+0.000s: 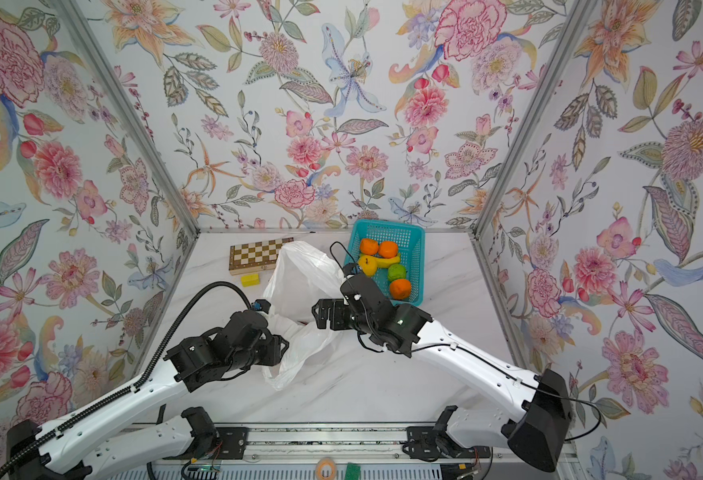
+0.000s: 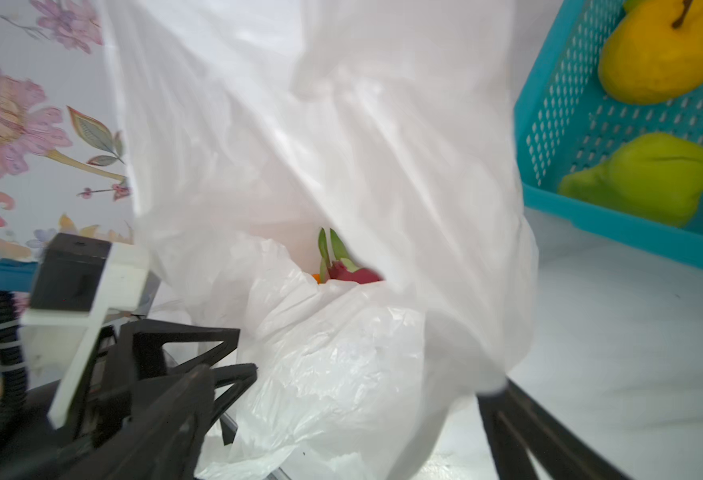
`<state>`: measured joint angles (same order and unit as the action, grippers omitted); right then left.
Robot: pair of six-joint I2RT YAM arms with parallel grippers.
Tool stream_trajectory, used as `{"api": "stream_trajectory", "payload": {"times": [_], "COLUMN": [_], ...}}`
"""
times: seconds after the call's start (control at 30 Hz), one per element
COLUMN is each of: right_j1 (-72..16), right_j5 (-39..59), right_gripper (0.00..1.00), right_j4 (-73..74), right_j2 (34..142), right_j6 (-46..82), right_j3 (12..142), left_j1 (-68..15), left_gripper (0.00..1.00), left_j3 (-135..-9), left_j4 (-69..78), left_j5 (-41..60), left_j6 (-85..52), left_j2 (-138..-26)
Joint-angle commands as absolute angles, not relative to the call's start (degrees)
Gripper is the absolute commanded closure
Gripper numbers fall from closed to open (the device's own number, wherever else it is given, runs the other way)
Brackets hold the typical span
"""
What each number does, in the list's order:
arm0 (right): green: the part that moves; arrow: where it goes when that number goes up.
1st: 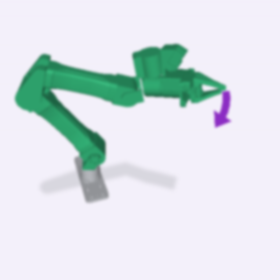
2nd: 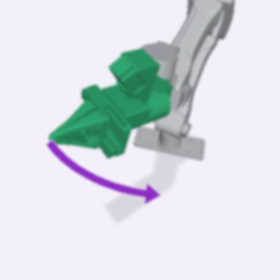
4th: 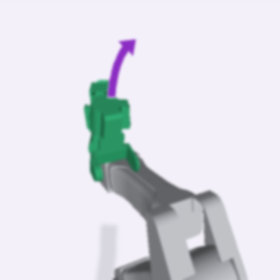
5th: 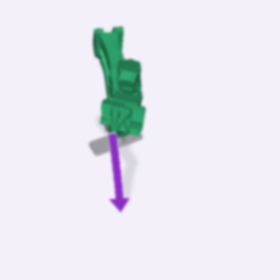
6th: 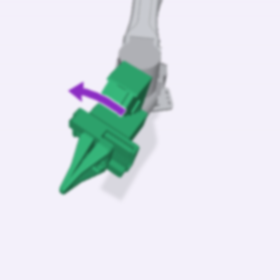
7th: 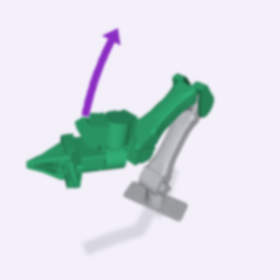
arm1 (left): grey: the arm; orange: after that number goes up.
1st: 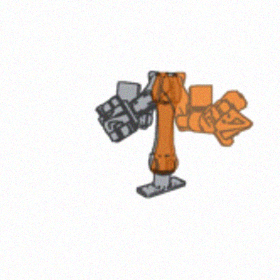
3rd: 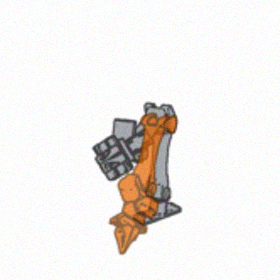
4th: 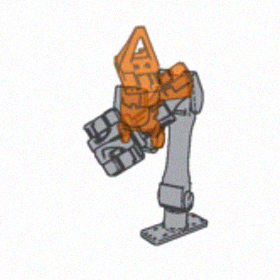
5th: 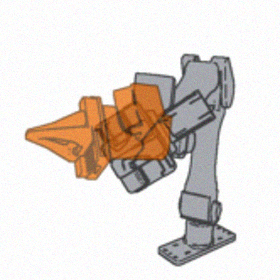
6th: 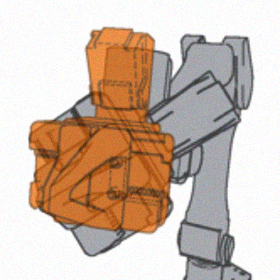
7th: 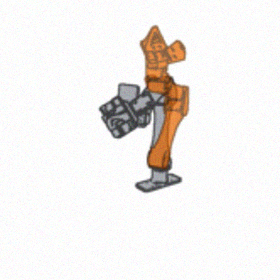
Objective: Untie the knot of the plastic bag and take out the fruit
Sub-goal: 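Move the right gripper to the bag rim while the left gripper reaches into the bag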
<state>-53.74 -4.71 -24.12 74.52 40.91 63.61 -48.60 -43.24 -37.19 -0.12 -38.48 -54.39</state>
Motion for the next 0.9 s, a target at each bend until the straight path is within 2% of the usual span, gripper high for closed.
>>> {"api": "stream_trajectory", "payload": {"times": [0.0, 0.17, 0.2, 0.27, 0.33, 0.37, 0.5, 0.63, 0.77, 0.87], "right_j1": [-55.9, -59.2, -59.6, -60.4, -60.9, -61.1, -61.2, -61.1, -60.6, -59.8], "right_j5": [-11.8, -15.5, -16.0, -16.6, -16.9, -16.9, -15.3, -14.1, -13.7, -14.0], "right_gripper": [0.01, 0.01, 0.01, 0.05, 0.14, 0.19, 0.41, 0.63, 0.64, 0.61], "right_j4": [-21.9, -22.1, -22.2, -22.5, -22.2, -22.0, -18.2, -15.6, -15.7, -15.5], "right_j2": [78.7, 84.9, 85.8, 87.9, 89.3, 89.8, 89.9, 88.6, 87.3, 85.3], "right_j6": [44.3, 43.5, 43.0, 41.9, 40.8, 40.4, 40.0, 40.4, 41.3, 43.2], "right_j3": [62.1, 62.0, 61.9, 62.0, 61.5, 61.0, 57.7, 55.1, 53.9, 52.7], "left_j1": [-50.9, -53.6, -53.6, -53.6, -53.6, -53.5, -52.9, -48.4, -43.7, -39.9], "left_gripper": [0.6, 0.63, 0.61, 0.48, 0.36, 0.35, 0.35, 0.38, 0.44, 0.49], "left_j3": [-40.0, -35.8, -35.9, -37.7, -40.6, -42.3, -47.9, -53.3, -58.1, -60.3], "left_j4": [-37.4, -32.9, -32.8, -33.7, -34.6, -34.6, -31.6, -28.9, -28.3, -29.4], "left_j5": [1.9, 4.8, 4.7, 2.1, -0.4, -1.7, -6.0, -3.3, 0.7, 0.8], "left_j6": [-44.4, -46.5, -46.2, -44.9, -43.2, -42.2, -36.9, -31.3, -25.2, -21.2], "left_j2": [-53.4, -50.3, -49.5, -47.8, -46.2, -45.7, -46.5, -53.5, -63.8, -70.9]}}
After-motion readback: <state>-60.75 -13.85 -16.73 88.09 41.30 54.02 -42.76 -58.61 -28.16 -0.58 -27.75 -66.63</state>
